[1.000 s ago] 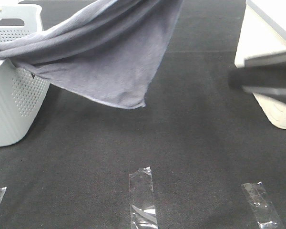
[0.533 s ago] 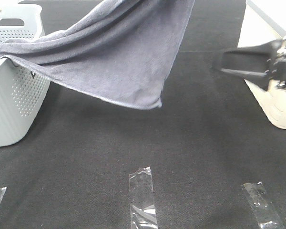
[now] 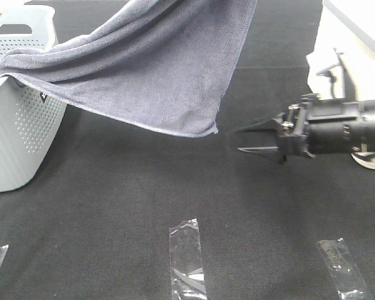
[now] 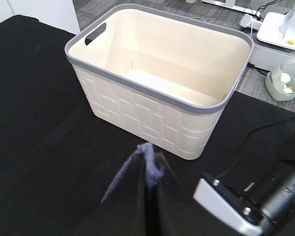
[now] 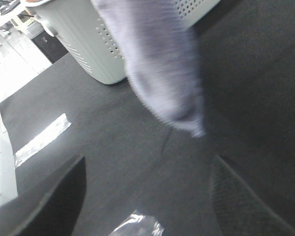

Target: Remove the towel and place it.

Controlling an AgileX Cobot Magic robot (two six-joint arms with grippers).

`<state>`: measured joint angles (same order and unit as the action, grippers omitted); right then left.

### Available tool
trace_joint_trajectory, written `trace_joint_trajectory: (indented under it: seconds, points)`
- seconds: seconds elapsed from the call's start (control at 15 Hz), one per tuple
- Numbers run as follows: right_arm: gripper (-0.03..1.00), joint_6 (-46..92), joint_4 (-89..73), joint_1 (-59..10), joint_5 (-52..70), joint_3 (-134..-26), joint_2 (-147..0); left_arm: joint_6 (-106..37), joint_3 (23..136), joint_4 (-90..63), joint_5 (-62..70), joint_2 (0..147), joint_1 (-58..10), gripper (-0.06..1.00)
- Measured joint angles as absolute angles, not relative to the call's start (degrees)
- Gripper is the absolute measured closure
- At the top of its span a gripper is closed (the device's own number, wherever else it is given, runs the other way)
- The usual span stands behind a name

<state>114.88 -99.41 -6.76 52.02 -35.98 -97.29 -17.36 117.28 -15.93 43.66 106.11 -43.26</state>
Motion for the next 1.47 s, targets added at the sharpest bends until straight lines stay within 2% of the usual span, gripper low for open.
trace_joint_trajectory:
  seconds: [0.6,0.93,1.2,1.33,1.47]
  points:
    - [0.30,118.5,-99.8,-6.9,62.3,-48.5,-112.4,-17.4,117.3,-15.9,43.4,106.1,-43.3,0.94]
    - [0.30,119.3,-99.8,-12.5,61.8,-52.5,-115.1,-17.4,117.3,-15.9,41.7,106.1,-43.3,0.94]
    - [0.54,119.4,-99.7,-13.4,62.0,-52.5,-115.1,-17.4,117.3,-15.9,40.8,106.1,-43.3,0.94]
    - [0.56,119.3,-99.7,-13.4,62.1,-52.5,-115.1,-17.4,117.3,-15.9,40.8,106.1,-43.3,0.94]
    - [0.65,118.0,-99.7,-13.4,62.3,-52.5,-115.1,-17.4,117.3,-14.7,40.8,106.1,-43.3,0.94]
